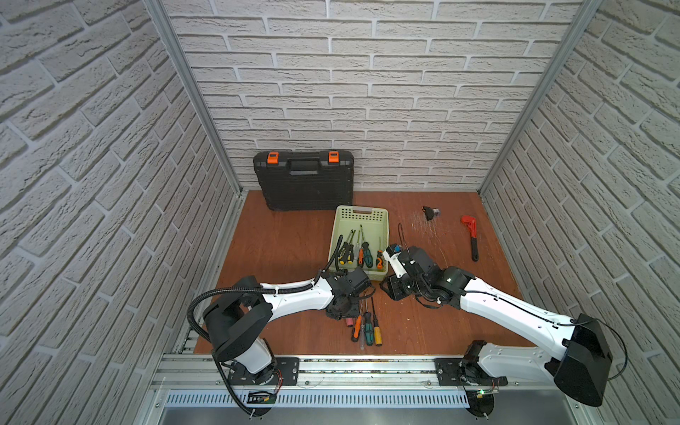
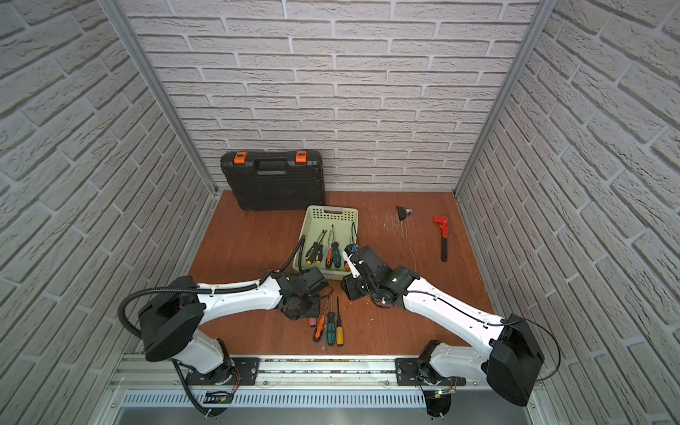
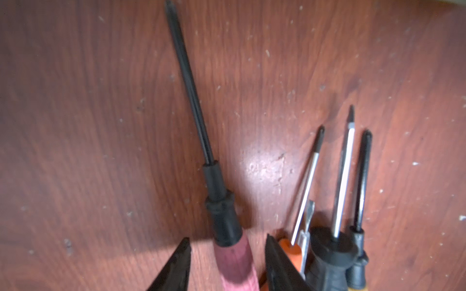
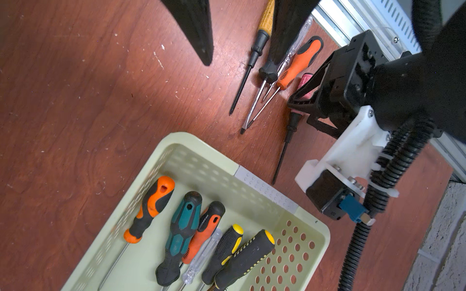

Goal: Put the screwdriver in the bin
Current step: Pick up the screwdriver from the bottom-center of the table.

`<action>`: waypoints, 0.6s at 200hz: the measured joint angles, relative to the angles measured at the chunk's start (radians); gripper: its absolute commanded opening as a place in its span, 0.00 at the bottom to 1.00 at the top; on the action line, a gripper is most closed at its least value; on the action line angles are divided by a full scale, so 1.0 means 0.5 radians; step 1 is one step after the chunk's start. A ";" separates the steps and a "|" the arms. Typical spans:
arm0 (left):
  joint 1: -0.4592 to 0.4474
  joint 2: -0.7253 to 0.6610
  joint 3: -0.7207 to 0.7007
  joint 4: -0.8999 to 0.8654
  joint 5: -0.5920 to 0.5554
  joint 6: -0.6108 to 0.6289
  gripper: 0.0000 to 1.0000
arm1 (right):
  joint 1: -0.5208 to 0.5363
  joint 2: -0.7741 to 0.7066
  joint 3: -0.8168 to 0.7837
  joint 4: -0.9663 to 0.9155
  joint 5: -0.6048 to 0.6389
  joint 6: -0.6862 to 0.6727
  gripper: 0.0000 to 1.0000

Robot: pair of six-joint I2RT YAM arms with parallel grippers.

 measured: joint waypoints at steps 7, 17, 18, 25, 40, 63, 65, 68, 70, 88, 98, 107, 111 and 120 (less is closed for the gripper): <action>0.000 0.017 0.000 0.008 0.004 0.000 0.46 | 0.000 0.007 -0.002 0.005 -0.002 0.004 0.40; 0.000 0.037 0.001 0.017 0.008 0.000 0.45 | 0.000 0.015 -0.006 0.015 -0.006 0.012 0.40; 0.000 0.037 0.002 0.016 0.008 0.000 0.45 | 0.000 0.015 -0.007 0.017 -0.007 0.012 0.40; 0.000 0.037 0.002 0.022 0.011 0.001 0.44 | 0.000 0.017 -0.008 0.018 -0.008 0.019 0.40; 0.000 0.037 -0.001 0.023 0.014 -0.003 0.37 | 0.000 0.017 -0.010 0.021 -0.008 0.032 0.40; 0.002 0.037 -0.010 0.033 0.024 -0.008 0.24 | 0.000 0.017 -0.010 0.031 -0.011 0.041 0.40; 0.003 0.037 -0.011 0.036 0.024 -0.007 0.23 | 0.000 0.017 -0.010 0.032 -0.013 0.041 0.40; 0.004 0.037 -0.011 0.038 0.029 -0.010 0.22 | 0.000 0.017 -0.010 0.034 -0.014 0.042 0.40; 0.004 0.037 -0.011 0.040 0.030 -0.014 0.21 | 0.000 0.017 -0.010 0.035 -0.015 0.043 0.40; 0.006 0.031 -0.013 0.042 0.040 -0.021 0.16 | 0.000 0.024 -0.010 0.040 -0.024 0.043 0.40; 0.007 0.025 -0.015 0.040 0.040 -0.027 0.14 | 0.000 0.039 -0.009 0.047 -0.031 0.042 0.40; 0.007 0.017 -0.020 0.021 0.043 -0.029 0.12 | 0.000 0.057 -0.009 0.051 -0.037 0.041 0.40; 0.008 0.011 -0.024 0.010 0.044 -0.031 0.11 | 0.000 0.066 -0.008 0.053 -0.040 0.040 0.40; 0.008 -0.011 -0.034 -0.021 0.044 -0.034 0.09 | 0.000 0.084 -0.008 0.056 -0.047 0.040 0.40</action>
